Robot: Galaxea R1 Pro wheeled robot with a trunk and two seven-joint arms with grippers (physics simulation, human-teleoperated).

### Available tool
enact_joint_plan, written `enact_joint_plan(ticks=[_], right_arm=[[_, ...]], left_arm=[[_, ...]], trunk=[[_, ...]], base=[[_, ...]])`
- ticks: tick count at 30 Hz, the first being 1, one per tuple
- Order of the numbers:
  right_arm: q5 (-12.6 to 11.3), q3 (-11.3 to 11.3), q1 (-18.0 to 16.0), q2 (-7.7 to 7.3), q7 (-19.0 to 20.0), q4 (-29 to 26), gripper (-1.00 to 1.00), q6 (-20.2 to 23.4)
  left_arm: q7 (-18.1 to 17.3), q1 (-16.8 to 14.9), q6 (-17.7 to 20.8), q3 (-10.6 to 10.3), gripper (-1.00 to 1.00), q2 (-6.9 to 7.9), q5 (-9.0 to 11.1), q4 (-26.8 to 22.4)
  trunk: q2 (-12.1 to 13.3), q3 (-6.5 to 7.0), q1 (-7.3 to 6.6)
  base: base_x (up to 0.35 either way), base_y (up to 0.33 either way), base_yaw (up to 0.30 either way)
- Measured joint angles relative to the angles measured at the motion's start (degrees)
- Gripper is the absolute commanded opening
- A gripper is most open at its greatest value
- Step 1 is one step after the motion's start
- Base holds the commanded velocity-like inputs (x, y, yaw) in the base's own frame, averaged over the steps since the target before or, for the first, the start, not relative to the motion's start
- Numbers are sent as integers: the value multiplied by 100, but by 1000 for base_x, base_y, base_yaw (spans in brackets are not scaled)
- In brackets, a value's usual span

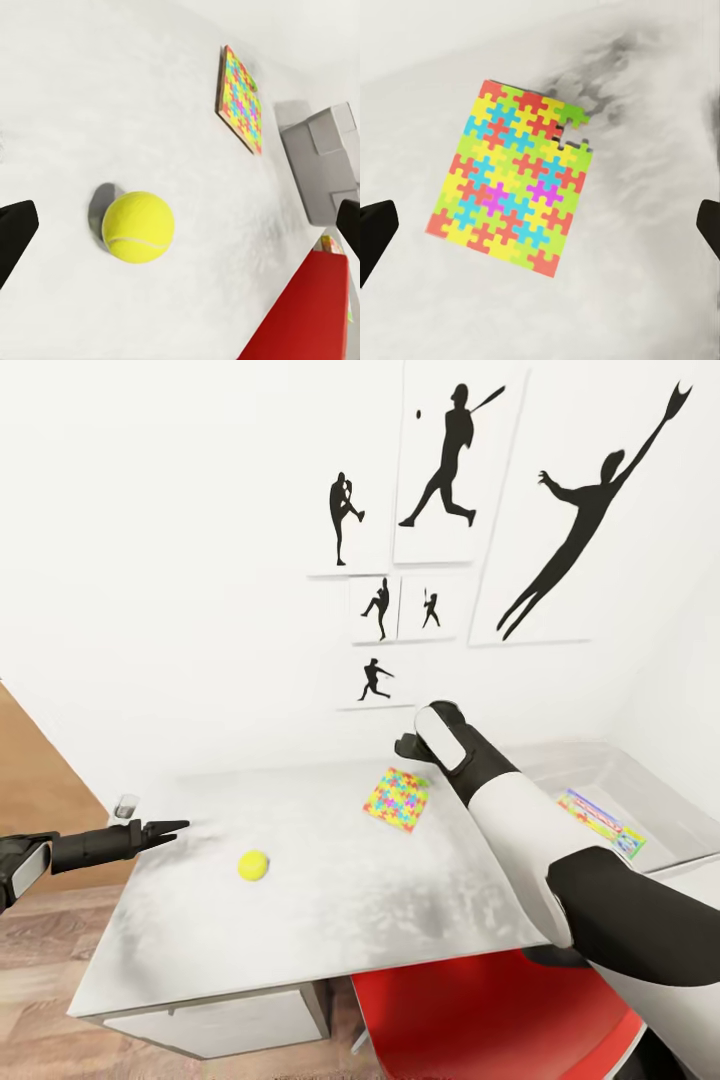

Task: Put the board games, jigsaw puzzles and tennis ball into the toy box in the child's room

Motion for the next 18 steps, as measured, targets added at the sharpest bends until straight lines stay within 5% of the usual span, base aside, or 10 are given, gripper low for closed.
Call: enact_joint_plan(ticks=[7, 11, 14, 18], right_arm=[[299, -5, -3, 8, 347, 21, 100, -24], [334, -1, -3, 10, 414, 23, 100, -40], [339, 0, -3, 27, 430, 19, 100, -46], [335, -4, -3, 55, 436, -1, 100, -47]], left_arm=[[-85, 0, -2, 3, 100, 5, 24, -24], [-596, -25, 141, 5, 100, -4, 39, -159], [-1138, -110, 923, -11, 100, -10, 16, -1128], [-1290, -132, 1694, -11, 100, -10, -2, -2468]], trunk=[[0, -66, 0], [0, -103, 0], [-1, -130, 0], [0, -168, 0]], base=[[0, 0, 0], [0, 0, 0], [0, 0, 0], [0, 0, 0]])
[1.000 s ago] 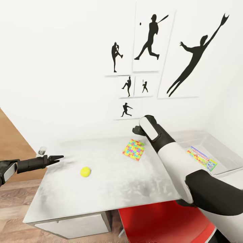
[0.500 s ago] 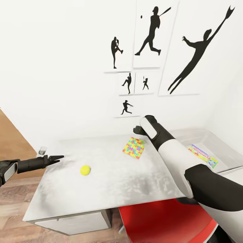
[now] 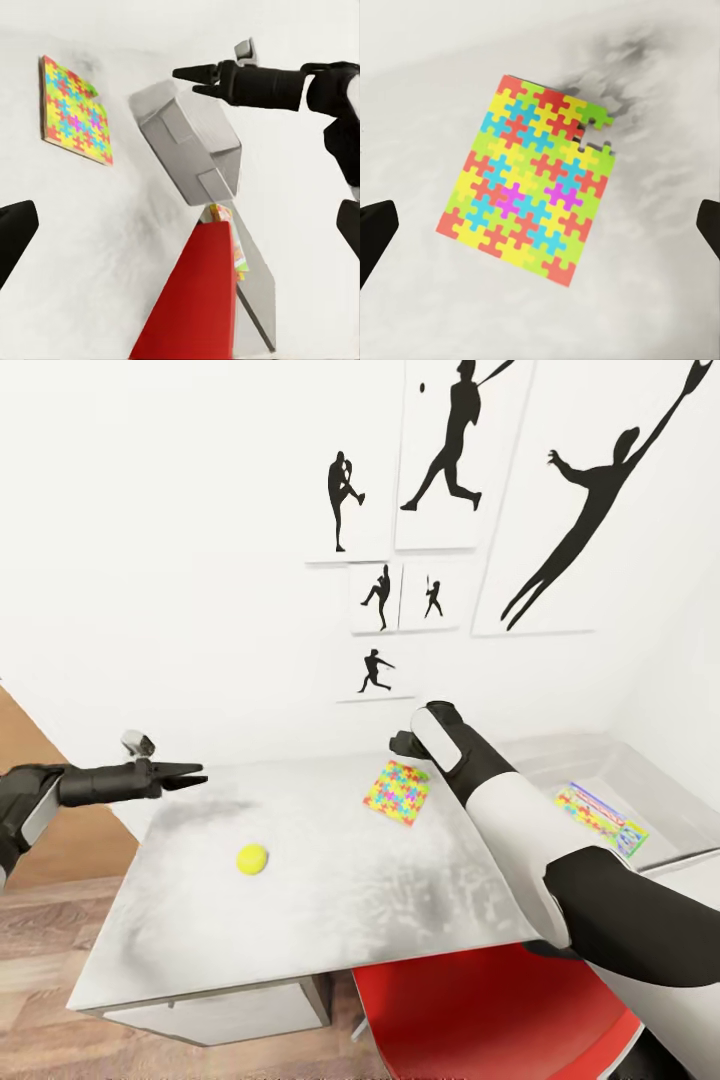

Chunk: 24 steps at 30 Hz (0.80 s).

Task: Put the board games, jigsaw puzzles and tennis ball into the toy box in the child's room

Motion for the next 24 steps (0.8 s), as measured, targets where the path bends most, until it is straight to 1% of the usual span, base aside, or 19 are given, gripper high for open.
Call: enact_joint_plan(ticks=[2, 4, 6, 7, 9, 12, 15, 19, 20, 24], right_arm=[[0, -2, 0, 7, 2, -8, 100, 3], [-1, -3, -2, 10, 3, -22, 100, 6], [-1, -3, -5, 12, 5, -35, 100, 7], [-1, -3, -7, 11, 7, -44, 100, 8], [0, -4, -8, 7, 10, -55, 100, 9], [-1, -3, -6, 0, 11, -63, 100, 9], [-1, -6, -2, -2, 6, -94, 100, 3], [-4, -7, -1, 10, 9, -120, 100, 6], [-6, -9, 0, 11, 10, -125, 100, 7], [-9, -7, 0, 7, 11, -148, 100, 9]], left_arm=[[-23, -3, 232, 10, 100, 2, -3, -480], [-27, -9, 376, 20, 100, -7, -5, -792], [-21, -16, 451, 21, 100, -58, -7, -967], [2, -19, 476, 18, 100, -109, -7, -1030], [80, -22, 495, 16, 100, -168, -9, -1084], [265, -20, 498, 15, 100, -222, -7, -1124], [358, -20, 510, 13, 100, -255, 1, -1137], [387, -22, 530, 7, 100, -289, 40, -1144], [390, -23, 534, 8, 100, -330, 39, -1145], [388, -23, 524, 19, 100, -413, 29, -1146]], trunk=[[0, -19, 0], [0, -38, 0], [0, -57, 0], [0, -67, 0], [0, -85, 0], [0, -114, 0], [0, -142, 0], [0, -179, 0], [0, -189, 0], [0, -226, 0]], base=[[0, 0, 0], [0, 0, 0], [0, 0, 0], [0, 0, 0], [0, 0, 0], [0, 0, 0], [0, 0, 0], [0, 0, 0], [0, 0, 0], [0, 0, 0]])
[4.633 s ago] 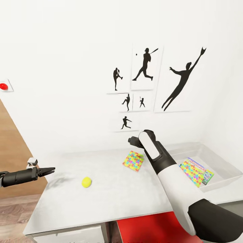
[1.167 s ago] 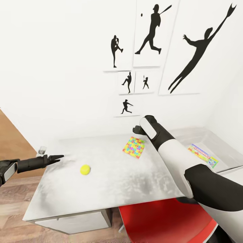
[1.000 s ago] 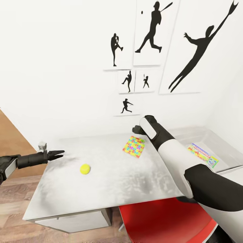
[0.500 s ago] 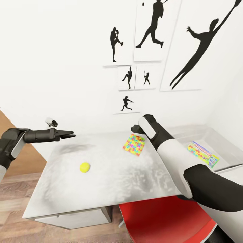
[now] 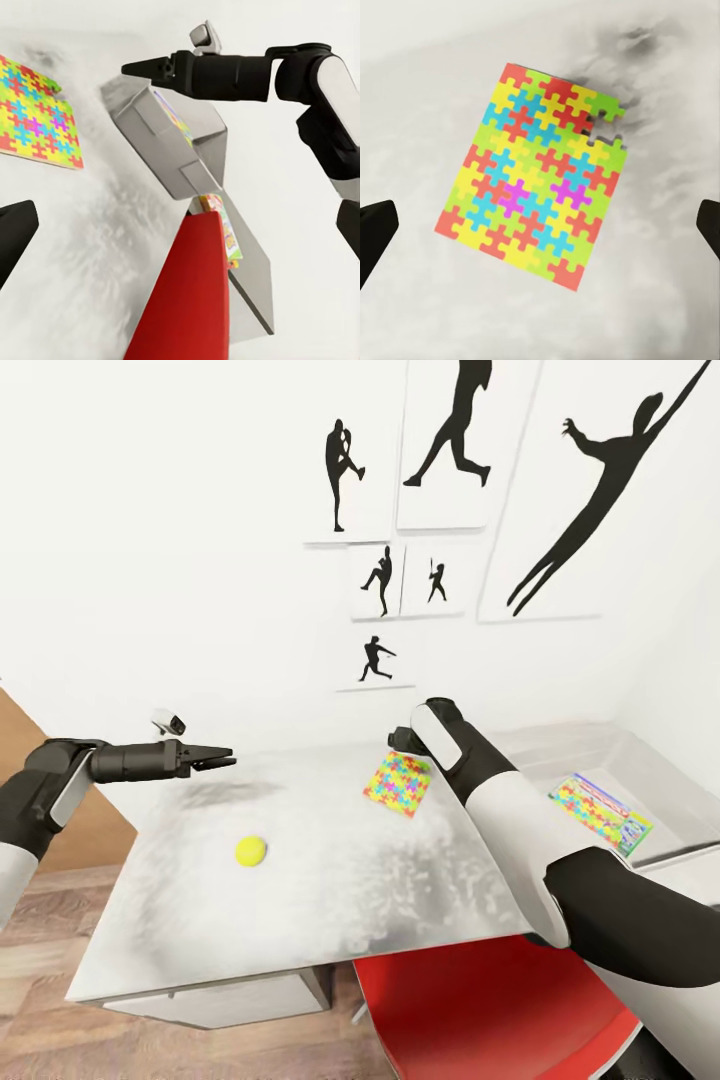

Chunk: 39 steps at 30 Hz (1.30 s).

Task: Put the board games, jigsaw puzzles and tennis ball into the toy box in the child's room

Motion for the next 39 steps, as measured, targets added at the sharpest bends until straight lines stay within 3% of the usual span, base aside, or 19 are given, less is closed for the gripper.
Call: enact_joint_plan(ticks=[25, 29, 35, 39], right_arm=[[-51, -16, 23, -59, 14, -470, 100, 80], [-73, -17, 22, -58, 221, -535, 100, 89], [-49, -6, 12, -77, 840, -562, 100, 91], [-21, -5, 16, -80, 962, -563, 100, 80]], left_arm=[[-21, 4, -74, -15, 100, 4, -5, 0], [-22, 2, -79, -15, 100, 13, -7, 0], [-29, 6, -81, -15, 100, 29, -7, 0], [-26, 5, -81, -15, 100, 31, -7, 0]], trunk=[[-1, -193, 0], [-1, -195, 0], [-1, -196, 0], [-1, -196, 0]], base=[[0, 0, 0], [0, 0, 0], [0, 0, 0], [0, 0, 0]])
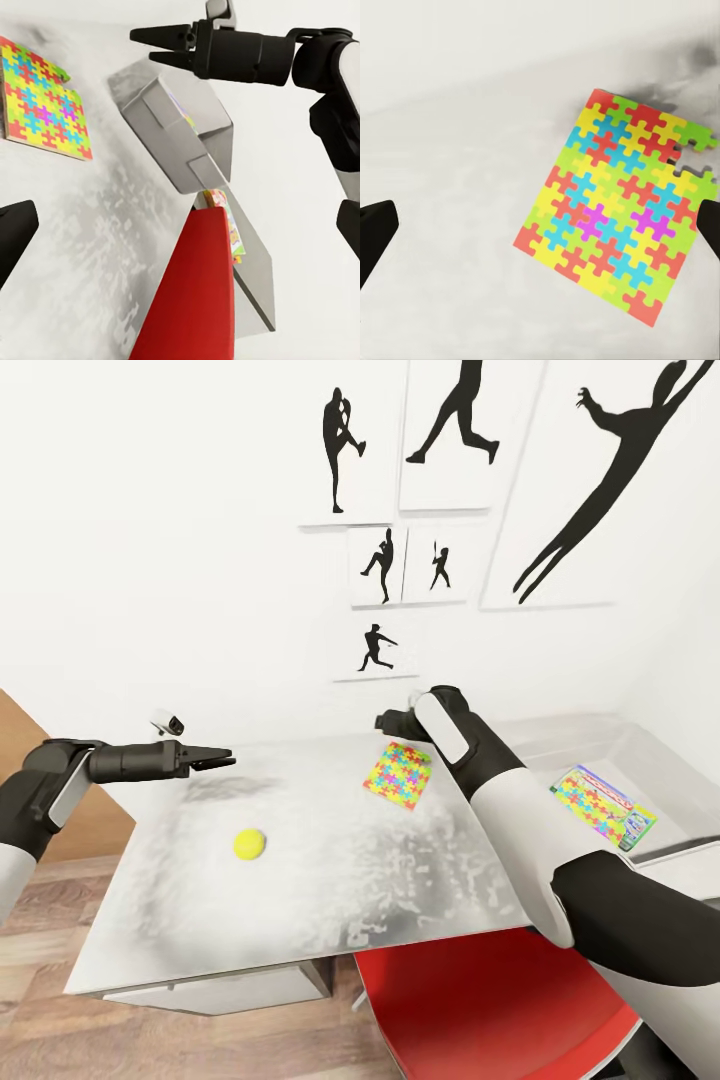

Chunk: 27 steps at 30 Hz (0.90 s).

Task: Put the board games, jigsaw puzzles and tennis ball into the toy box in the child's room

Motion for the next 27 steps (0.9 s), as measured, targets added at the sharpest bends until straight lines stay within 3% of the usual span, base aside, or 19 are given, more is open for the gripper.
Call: enact_joint_plan(ticks=[11, 16, 21, 27], right_arm=[[19, 1, 4, -1, 49, 4, 100, -9], [197, 25, 167, -164, 208, 166, 100, -163], [61, 20, 329, -2, 113, 122, 100, -7], [33, 18, 523, 0, -79, 95, 100, 116]], left_arm=[[4, 0, 0, 0, 100, 0, 0, 1], [163, 163, -125, 58, 100, -160, -155, 161], [230, 131, 2, -90, 100, -185, -289, 242], [406, 53, 16, -102, 100, -184, -484, 254]], trunk=[[0, 0, 0], [1, -1, 0], [0, 0, 0], [0, 0, -1]], base=[[0, 0, 0], [0, 0, 0], [0, 0, 0], [43, 24, 0]])
